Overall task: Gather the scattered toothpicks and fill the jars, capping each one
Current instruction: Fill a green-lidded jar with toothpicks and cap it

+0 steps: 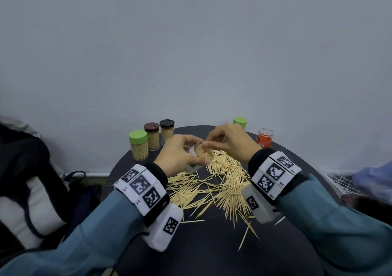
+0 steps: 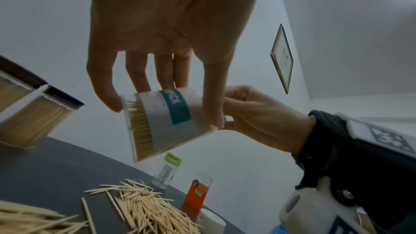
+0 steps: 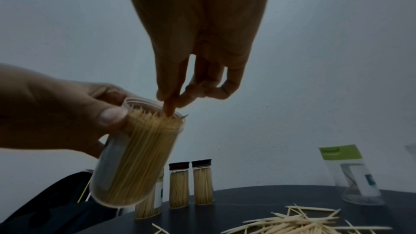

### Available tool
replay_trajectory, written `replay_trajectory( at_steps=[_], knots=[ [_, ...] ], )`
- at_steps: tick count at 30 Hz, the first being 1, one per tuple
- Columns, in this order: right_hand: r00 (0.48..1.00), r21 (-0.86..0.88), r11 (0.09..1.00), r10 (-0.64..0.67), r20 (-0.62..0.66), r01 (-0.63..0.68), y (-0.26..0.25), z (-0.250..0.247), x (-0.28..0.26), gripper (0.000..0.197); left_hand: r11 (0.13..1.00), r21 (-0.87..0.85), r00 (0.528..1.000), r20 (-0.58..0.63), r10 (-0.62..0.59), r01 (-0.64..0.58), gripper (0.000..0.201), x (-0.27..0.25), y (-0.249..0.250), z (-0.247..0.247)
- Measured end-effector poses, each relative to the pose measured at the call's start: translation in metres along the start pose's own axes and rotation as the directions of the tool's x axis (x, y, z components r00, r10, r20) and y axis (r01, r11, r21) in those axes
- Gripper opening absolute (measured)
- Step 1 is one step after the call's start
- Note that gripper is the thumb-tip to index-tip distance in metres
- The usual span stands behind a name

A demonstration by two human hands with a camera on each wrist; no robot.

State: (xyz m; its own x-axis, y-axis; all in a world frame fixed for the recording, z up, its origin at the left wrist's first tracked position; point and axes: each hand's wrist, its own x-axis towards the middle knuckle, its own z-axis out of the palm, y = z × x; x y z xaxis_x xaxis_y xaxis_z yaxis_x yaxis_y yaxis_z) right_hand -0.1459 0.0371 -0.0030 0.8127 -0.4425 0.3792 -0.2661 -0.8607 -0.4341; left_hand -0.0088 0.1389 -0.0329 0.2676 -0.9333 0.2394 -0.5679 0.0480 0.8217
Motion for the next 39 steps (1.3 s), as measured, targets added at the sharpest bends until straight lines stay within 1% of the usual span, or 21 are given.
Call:
replay_trajectory(
  at_steps=[2, 3, 5, 7, 11, 15, 16, 18, 19, 20, 22, 23, 24, 26, 28, 30, 34, 35, 37, 38, 39],
  knots=[
    [0.998, -0.007, 1.0, -0.011, -0.057, 0.011, -0.001, -0.001, -0.002, 0.021, 1.0, -0.002, 1.0, 0.006, -0.006, 0.006, 0.056, -0.001, -0.002, 0.0],
    [0.998, 0.006, 1.0, -0.022, -0.06, 0.022, -0.002, 0.0, -0.002, 0.02, 1.0, -0.005, 1.0, 0.007, -0.012, 0.012, 0.057, -0.001, -0.003, 0.0],
    [0.999, 0.03, 0.998, -0.048, -0.011, 0.048, -0.005, 0.001, -0.002, 0.019, 1.0, -0.002, 1.0, 0.004, -0.028, 0.028, 0.058, -0.001, -0.007, -0.002],
    [0.998, 0.004, 0.999, -0.053, 0.041, 0.053, -0.004, 0.003, -0.001, 0.018, 0.999, -0.001, 0.999, 0.015, -0.04, 0.04, 0.057, -0.002, -0.01, -0.003],
    [0.997, -0.023, 0.997, -0.073, 0.036, 0.074, -0.002, 0.006, 0.001, 0.016, 0.998, -0.023, 0.998, 0.022, -0.057, 0.057, 0.055, -0.005, -0.015, -0.005],
    [0.989, -0.027, 0.992, -0.122, 0.087, 0.125, -0.005, 0.012, 0.001, 0.017, 0.997, -0.032, 0.998, 0.005, -0.067, 0.067, 0.055, -0.002, -0.013, -0.008],
    [0.989, -0.06, 0.991, -0.114, 0.098, 0.12, -0.005, 0.012, 0.003, 0.017, 0.997, -0.033, 0.997, 0.006, -0.071, 0.071, 0.054, -0.002, -0.014, -0.008],
    [0.991, -0.2, 0.976, -0.066, 0.116, 0.088, -0.004, 0.011, 0.006, 0.021, 0.997, -0.029, 0.997, 0.014, -0.072, 0.073, 0.054, -0.002, -0.014, -0.008],
    [0.993, -0.255, 0.964, -0.045, 0.107, 0.071, -0.003, 0.01, 0.007, 0.024, 0.997, -0.03, 0.998, 0.015, -0.067, 0.068, 0.054, -0.003, -0.015, -0.008],
    [0.996, -0.262, 0.963, -0.04, 0.085, 0.061, -0.001, 0.009, 0.008, 0.026, 0.997, -0.037, 0.998, 0.013, -0.065, 0.066, 0.054, -0.003, -0.015, -0.008],
    [0.997, -0.152, 0.986, -0.07, 0.033, 0.074, 0.0, 0.007, 0.008, 0.018, 0.997, -0.044, 0.998, 0.005, -0.06, 0.06, 0.055, -0.003, -0.015, -0.009],
    [0.995, -0.096, 0.991, -0.092, 0.026, 0.094, 0.0, 0.008, 0.008, 0.012, 0.997, -0.043, 0.998, 0.004, -0.058, 0.058, 0.055, -0.003, -0.015, -0.009],
    [0.993, -0.07, 0.991, -0.115, 0.033, 0.117, -0.001, 0.008, 0.007, 0.01, 0.998, -0.041, 0.998, 0.003, -0.058, 0.058, 0.054, -0.003, -0.015, -0.009],
    [0.989, -0.103, 0.985, -0.131, 0.071, 0.138, 0.0, 0.011, 0.007, 0.017, 0.998, -0.038, 0.998, 0.001, -0.056, 0.056, 0.053, -0.003, -0.014, -0.01],
    [0.988, -0.182, 0.975, -0.106, 0.108, 0.125, 0.0, 0.013, 0.006, 0.02, 0.997, -0.046, 0.998, 0.0, -0.058, 0.058, 0.053, -0.003, -0.012, -0.009],
    [0.99, -0.196, 0.975, -0.08, 0.113, 0.101, 0.001, 0.013, 0.005, 0.019, 0.997, -0.052, 0.998, 0.009, -0.061, 0.061, 0.054, -0.003, -0.011, -0.008],
    [1.0, 0.026, 1.0, -0.011, 0.013, 0.011, 0.004, 0.005, 0.001, 0.012, 0.997, -0.041, 0.997, 0.014, -0.07, 0.07, 0.056, -0.002, -0.012, -0.006],
    [0.999, 0.04, 0.999, 0.027, -0.018, -0.027, 0.006, 0.002, 0.001, 0.011, 0.996, -0.042, 0.997, 0.01, -0.078, 0.078, 0.056, -0.002, -0.012, -0.006],
    [0.989, -0.007, 0.99, 0.14, -0.046, -0.14, 0.013, -0.005, -0.001, 0.009, 0.995, -0.041, 0.996, 0.002, -0.092, 0.092, 0.057, -0.001, -0.012, -0.006],
    [0.973, -0.053, 0.971, 0.231, -0.01, -0.232, 0.018, -0.007, -0.002, 0.012, 0.995, -0.04, 0.995, 0.002, -0.096, 0.096, 0.058, 0.0, -0.012, -0.005],
    [0.937, -0.123, 0.934, 0.344, 0.063, -0.335, 0.024, -0.008, -0.003, 0.019, 0.994, -0.041, 0.995, 0.004, -0.098, 0.098, 0.058, 0.001, -0.012, -0.005]
  ],
)
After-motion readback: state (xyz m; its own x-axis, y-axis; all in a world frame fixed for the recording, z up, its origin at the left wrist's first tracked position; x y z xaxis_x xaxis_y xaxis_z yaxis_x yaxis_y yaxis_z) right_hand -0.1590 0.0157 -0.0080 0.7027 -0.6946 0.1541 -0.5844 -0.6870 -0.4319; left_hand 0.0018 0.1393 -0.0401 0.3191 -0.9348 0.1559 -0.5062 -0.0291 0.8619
